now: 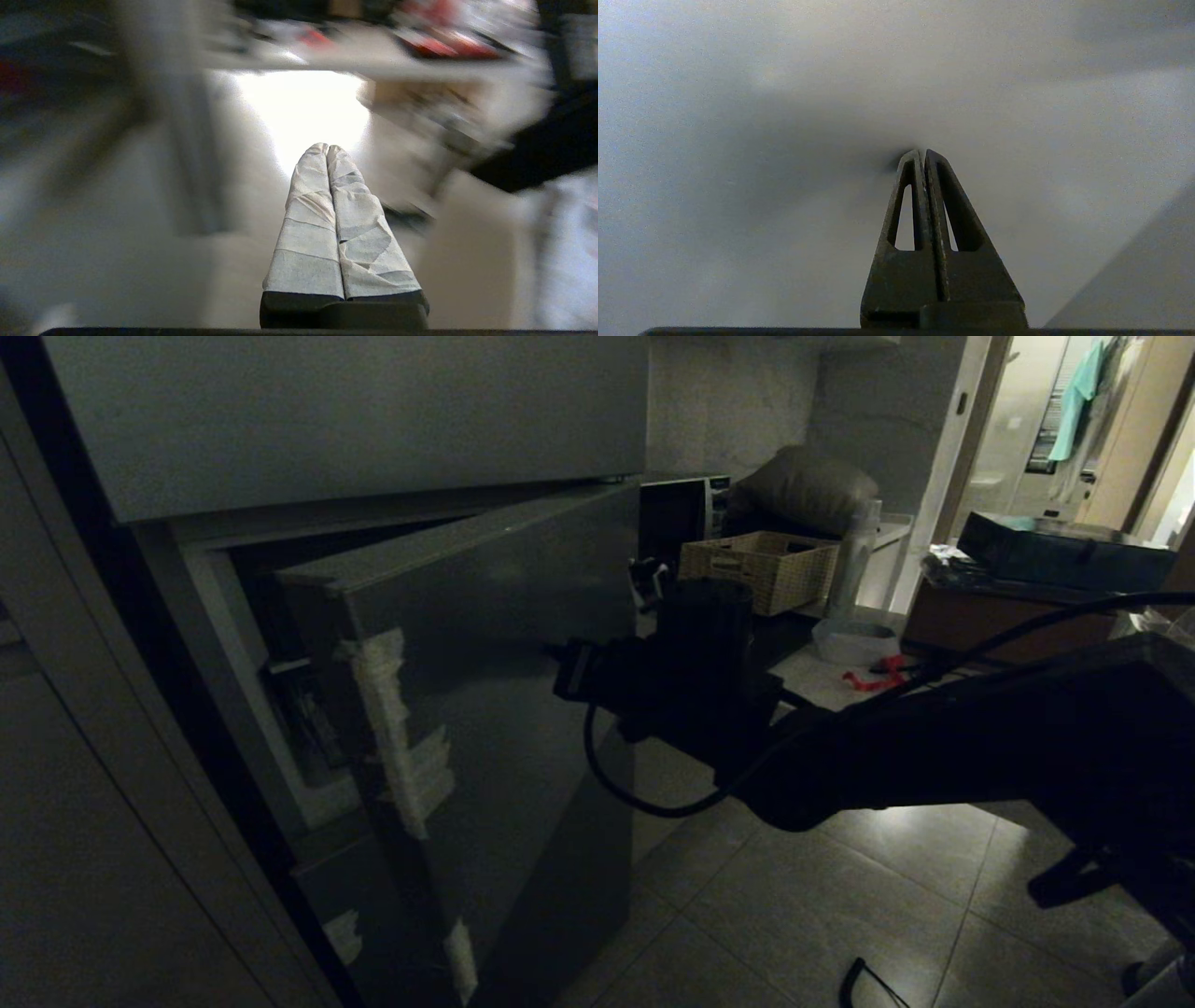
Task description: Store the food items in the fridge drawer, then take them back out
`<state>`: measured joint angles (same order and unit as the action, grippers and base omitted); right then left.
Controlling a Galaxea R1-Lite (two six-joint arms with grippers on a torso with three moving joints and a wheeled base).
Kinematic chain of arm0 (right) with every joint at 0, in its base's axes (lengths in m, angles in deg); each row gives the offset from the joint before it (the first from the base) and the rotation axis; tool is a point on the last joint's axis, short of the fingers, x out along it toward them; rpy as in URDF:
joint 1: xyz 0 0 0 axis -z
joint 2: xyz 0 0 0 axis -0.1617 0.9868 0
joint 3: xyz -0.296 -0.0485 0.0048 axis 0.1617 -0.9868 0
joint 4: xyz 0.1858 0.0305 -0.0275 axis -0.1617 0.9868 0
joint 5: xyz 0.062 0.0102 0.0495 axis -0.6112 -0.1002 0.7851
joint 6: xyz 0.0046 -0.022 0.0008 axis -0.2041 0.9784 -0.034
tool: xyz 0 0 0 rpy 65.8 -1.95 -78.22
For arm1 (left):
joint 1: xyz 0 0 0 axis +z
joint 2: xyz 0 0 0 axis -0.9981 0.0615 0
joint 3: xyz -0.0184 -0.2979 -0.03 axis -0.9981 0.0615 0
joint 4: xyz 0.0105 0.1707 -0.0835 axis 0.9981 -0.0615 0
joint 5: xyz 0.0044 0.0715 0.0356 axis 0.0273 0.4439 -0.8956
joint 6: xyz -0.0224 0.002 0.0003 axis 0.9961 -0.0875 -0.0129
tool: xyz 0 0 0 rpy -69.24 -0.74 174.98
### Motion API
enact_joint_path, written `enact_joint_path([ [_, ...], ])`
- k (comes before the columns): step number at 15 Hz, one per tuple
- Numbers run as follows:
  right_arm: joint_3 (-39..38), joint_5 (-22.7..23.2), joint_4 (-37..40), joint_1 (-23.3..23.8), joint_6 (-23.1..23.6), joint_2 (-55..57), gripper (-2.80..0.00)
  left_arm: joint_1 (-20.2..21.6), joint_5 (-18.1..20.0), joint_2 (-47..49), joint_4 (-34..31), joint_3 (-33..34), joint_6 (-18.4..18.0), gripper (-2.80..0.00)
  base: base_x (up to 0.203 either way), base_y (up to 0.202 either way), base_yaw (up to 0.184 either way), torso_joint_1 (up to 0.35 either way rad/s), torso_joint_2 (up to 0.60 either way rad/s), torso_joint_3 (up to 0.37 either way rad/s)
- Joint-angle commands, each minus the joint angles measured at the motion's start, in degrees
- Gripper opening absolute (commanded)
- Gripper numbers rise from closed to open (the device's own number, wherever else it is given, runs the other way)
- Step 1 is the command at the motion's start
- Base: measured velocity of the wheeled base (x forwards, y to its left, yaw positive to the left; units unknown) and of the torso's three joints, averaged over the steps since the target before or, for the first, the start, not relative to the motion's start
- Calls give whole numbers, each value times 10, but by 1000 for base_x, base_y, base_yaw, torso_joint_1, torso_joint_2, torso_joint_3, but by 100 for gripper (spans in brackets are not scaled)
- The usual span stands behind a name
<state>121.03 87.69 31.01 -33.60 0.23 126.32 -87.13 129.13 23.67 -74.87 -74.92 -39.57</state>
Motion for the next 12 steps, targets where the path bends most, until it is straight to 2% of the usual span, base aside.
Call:
enact_joint_path([
  [1,90,-5,6,-9,11,87,-280,-10,26,121,2,-15,-6,-280,0,0,0,0,0,0],
  [4,194,-49,24,-20,18,148,-280,-59,37,275,18,-85,-19,-280,0,0,0,0,0,0],
  [5,205,-71,26,-26,19,156,-280,-89,16,320,26,-109,-22,-280,0,0,0,0,0,0],
  [6,201,-88,27,-29,19,145,-280,-122,-31,358,48,-121,-22,-280,0,0,0,0,0,0],
  [7,191,-103,28,-32,19,128,-280,-154,-98,394,90,-126,-18,-280,0,0,0,0,0,0],
  [10,111,-111,26,-40,18,58,-280,-289,-318,493,254,-129,22,-280,0,0,0,0,0,0],
  [12,51,-114,24,-46,16,12,-280,-351,-445,543,363,-126,39,-280,0,0,0,0,0,0],
])
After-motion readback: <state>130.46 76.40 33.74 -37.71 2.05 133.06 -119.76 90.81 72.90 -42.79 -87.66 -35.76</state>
